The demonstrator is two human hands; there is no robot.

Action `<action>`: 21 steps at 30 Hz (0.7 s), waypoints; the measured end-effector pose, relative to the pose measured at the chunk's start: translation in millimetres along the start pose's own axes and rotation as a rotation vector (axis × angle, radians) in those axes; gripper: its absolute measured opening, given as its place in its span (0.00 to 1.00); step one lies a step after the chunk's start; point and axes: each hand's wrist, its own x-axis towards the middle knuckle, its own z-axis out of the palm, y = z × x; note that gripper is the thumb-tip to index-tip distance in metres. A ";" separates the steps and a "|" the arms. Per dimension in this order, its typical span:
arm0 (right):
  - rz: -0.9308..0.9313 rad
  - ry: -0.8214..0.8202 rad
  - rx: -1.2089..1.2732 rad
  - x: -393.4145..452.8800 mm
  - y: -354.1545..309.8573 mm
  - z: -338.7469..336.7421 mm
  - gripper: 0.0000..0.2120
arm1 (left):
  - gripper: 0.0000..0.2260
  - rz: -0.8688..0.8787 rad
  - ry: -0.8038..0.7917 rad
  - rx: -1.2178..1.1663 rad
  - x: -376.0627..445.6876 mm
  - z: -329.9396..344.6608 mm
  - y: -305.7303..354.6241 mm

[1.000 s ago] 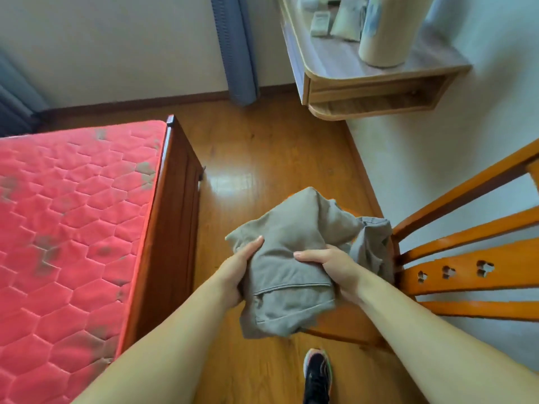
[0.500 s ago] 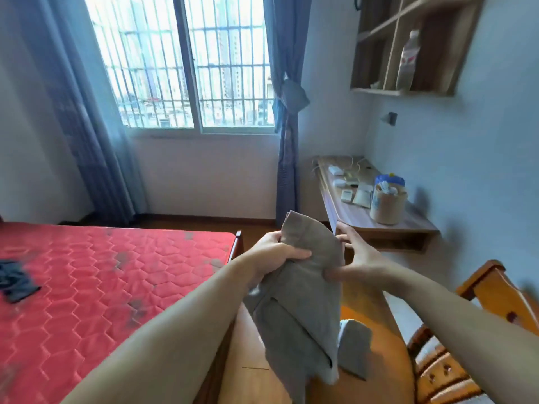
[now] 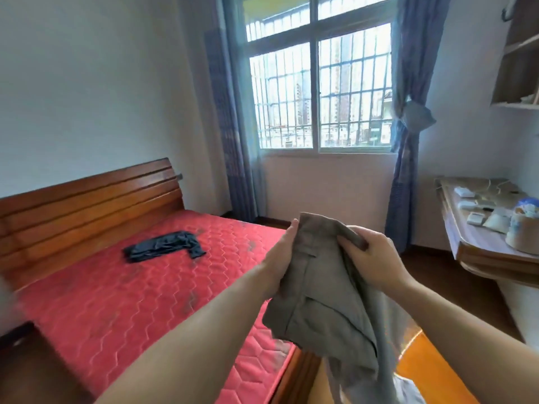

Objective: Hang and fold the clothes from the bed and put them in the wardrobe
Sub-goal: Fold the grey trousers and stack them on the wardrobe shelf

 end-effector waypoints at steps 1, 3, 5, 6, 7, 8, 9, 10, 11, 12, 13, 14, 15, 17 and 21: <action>0.024 0.016 0.062 -0.4 -13.7 11.3 0.06 | 0.27 0.020 -0.006 -0.003 -16.0 -11.5 0.5; 0.087 0.033 0.158 -3.4 -38.6 31.6 0.06 | 0.23 0.032 -0.038 0.008 -43.6 -32.9 2.8; 0.204 0.058 0.292 -6.7 -58.1 46.4 0.09 | 0.18 0.065 -0.064 0.080 -66.6 -50.3 6.8; 0.265 0.059 0.389 -7.7 -72.5 54.5 0.10 | 0.18 0.094 -0.066 0.144 -77.5 -64.8 9.0; 0.331 0.053 0.498 -8.6 -87.9 66.2 0.11 | 0.20 0.117 -0.052 0.204 -92.2 -84.3 12.9; 0.415 0.051 0.604 -10.1 -105.1 78.4 0.10 | 0.21 0.123 -0.073 0.252 -105.9 -104.1 16.3; 0.483 0.048 0.705 -10.9 -120.1 91.8 0.10 | 0.20 0.113 -0.090 0.290 -119.8 -123.1 19.5; 0.532 0.038 0.776 -12.0 -136.7 105.0 0.09 | 0.21 0.105 -0.109 0.313 -130.4 -143.8 21.2; 0.562 0.029 0.827 -12.9 -153.2 118.9 0.09 | 0.24 0.115 -0.099 0.315 -142.1 -162.9 22.9; 0.591 0.024 0.850 -13.6 -169.8 133.4 0.09 | 0.28 0.134 -0.079 0.296 -149.7 -184.1 22.3; 0.620 0.025 0.863 -13.7 -186.3 149.2 0.08 | 0.31 0.152 -0.055 0.278 -159.3 -204.4 22.4; 0.650 0.026 0.879 -13.2 -203.0 165.9 0.08 | 0.32 0.175 -0.045 0.269 -169.2 -224.7 22.6; 0.667 0.019 0.891 -11.7 -217.8 183.2 0.09 | 0.32 0.200 -0.046 0.263 -182.3 -244.7 23.8; 0.679 -0.040 0.876 -10.7 -249.8 222.6 0.10 | 0.29 0.232 -0.058 0.266 -207.1 -289.1 28.5; 0.704 -0.076 0.938 -15.0 -300.7 299.9 0.12 | 0.34 0.244 -0.120 0.417 -244.4 -367.9 45.0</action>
